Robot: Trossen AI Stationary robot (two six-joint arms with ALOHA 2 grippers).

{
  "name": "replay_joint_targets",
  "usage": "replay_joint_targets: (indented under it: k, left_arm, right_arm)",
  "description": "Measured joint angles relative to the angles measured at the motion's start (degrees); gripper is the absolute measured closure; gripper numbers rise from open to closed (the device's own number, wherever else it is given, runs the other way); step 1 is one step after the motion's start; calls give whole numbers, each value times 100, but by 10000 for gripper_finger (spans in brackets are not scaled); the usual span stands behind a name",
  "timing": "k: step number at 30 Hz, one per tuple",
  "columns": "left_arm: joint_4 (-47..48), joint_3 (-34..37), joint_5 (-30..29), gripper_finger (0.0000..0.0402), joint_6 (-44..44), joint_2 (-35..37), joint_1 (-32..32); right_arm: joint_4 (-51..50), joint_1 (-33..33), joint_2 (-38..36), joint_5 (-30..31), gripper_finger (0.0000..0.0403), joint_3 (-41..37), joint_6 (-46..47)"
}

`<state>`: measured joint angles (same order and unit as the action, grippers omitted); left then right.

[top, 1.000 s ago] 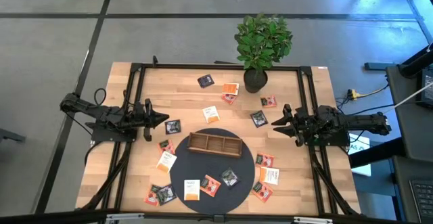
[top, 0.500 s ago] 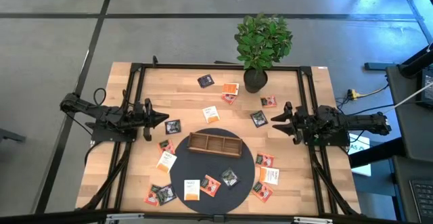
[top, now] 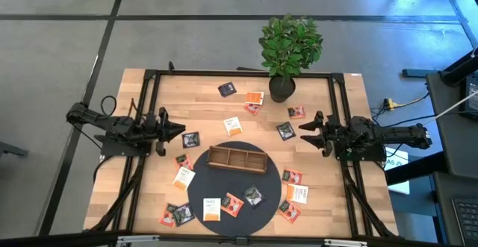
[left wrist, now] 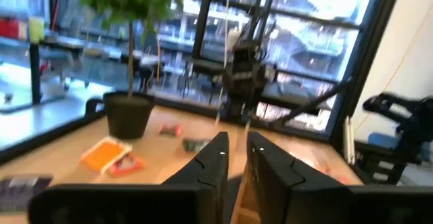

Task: Pick & Place Tea
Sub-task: Put the black white tea bag into the right section of the wooden organizer

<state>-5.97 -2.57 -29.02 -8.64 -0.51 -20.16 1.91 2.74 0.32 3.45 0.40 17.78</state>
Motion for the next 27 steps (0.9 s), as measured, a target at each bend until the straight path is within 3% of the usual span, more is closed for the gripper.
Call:
replay_joint_targets:
  k: [7, 11, 16, 22, 27]
  left_arm:
    - [-673, 104, 212, 316, 72, -110, 2]
    - [-1337, 205, 194, 314, 516, -459, 58]
    - [-2013, 199, 225, 317, 673, -1049, 382]
    - [-2616, 116, 1112, 320, 359, -1894, 972]
    - [-2577, -430, 1636, 318, 186, -2871, 1438]
  right_arm:
    - [40, 0, 0, 32, 166, -2, 325]
    - [111, 2, 3, 570, 166, -1, 455]
    - [561, 0, 168, 721, 175, -2, 428]
    - [831, 0, 806, 766, 201, 117, 426]
    - [865, -41, 1706, 852, 218, 694, 24]
